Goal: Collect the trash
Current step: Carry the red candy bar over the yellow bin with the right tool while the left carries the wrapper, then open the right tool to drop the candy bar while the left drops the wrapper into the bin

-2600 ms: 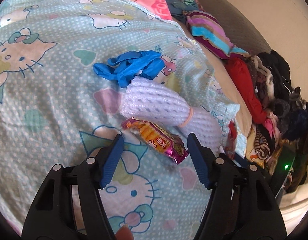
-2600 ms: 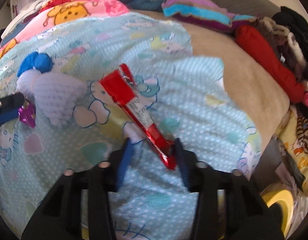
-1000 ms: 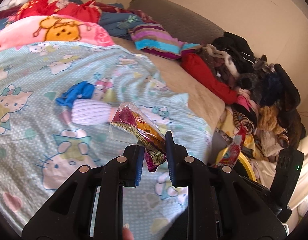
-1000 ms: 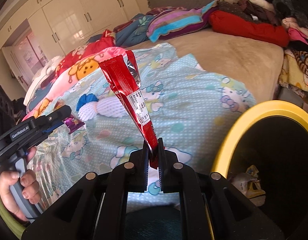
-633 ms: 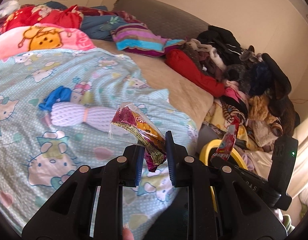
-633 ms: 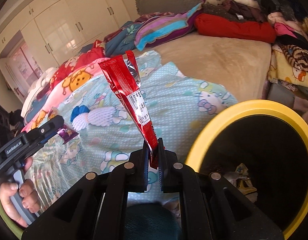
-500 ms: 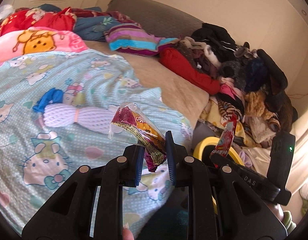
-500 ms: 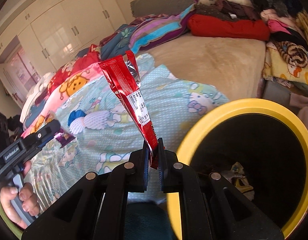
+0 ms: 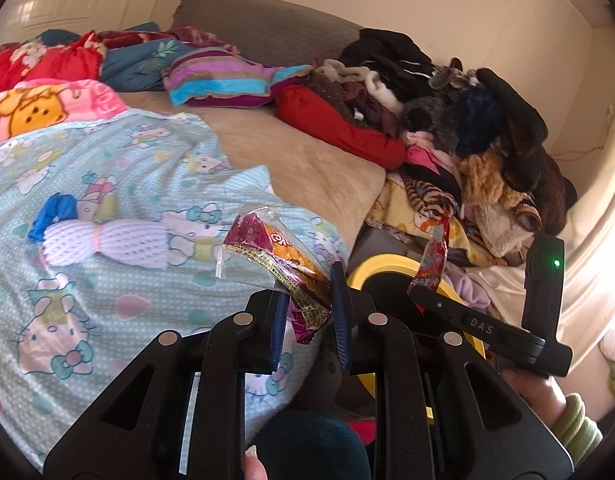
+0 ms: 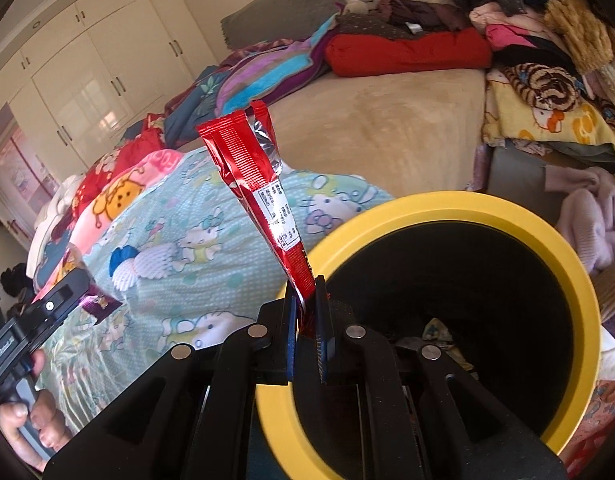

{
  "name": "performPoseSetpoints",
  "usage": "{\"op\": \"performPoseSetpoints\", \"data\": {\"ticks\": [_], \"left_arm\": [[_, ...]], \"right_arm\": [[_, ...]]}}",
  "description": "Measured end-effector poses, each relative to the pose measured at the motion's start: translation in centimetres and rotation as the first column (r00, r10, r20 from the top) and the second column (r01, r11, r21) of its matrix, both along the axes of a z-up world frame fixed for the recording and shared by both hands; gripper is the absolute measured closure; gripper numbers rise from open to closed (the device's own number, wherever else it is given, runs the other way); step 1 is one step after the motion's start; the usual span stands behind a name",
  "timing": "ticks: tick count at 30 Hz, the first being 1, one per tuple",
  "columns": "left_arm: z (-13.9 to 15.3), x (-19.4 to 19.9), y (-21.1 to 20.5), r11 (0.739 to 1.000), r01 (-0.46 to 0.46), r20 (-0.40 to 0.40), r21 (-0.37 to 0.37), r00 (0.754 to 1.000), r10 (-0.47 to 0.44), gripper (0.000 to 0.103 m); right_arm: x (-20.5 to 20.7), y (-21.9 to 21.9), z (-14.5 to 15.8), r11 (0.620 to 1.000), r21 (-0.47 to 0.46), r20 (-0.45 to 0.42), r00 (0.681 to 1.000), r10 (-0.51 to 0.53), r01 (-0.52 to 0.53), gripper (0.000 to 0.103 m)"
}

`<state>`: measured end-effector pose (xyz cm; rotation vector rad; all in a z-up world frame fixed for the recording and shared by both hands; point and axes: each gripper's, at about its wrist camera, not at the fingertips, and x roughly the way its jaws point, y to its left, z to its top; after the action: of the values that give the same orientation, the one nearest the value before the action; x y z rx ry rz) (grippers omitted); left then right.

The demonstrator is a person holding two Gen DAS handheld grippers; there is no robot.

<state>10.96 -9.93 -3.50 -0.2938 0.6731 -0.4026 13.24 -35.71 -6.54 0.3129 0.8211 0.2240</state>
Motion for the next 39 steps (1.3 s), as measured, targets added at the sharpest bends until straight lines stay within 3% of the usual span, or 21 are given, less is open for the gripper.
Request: {"op": "performPoseSetpoints", "data": {"ticks": [10, 26, 39], "left_arm": [[0.3, -0.1, -3.1, 0.996, 0.082, 0.018, 0.021, 0.996, -0.082, 0.088], [-0.3, -0.1, -7.7, 0.980, 0.188, 0.012, 0.057, 0.982, -0.189, 0.088], [-2.0, -0.1, -11.5, 0.951, 0.296, -0.016, 0.084, 0.955, -0.296, 0.088]], "right_arm": [[-0.3, -2.3, -0.6, 0.997, -0.059, -0.015, 0.998, -0.058, 0.057, 0.095], [-0.8, -6.7, -2.4, 0.987, -0.080, -0.079, 0.986, -0.146, 0.140, 0.094], [-1.0, -8.4, -4.1, 0.981, -0.107, -0.136, 0.975, -0.177, 0.164, 0.093]]}}
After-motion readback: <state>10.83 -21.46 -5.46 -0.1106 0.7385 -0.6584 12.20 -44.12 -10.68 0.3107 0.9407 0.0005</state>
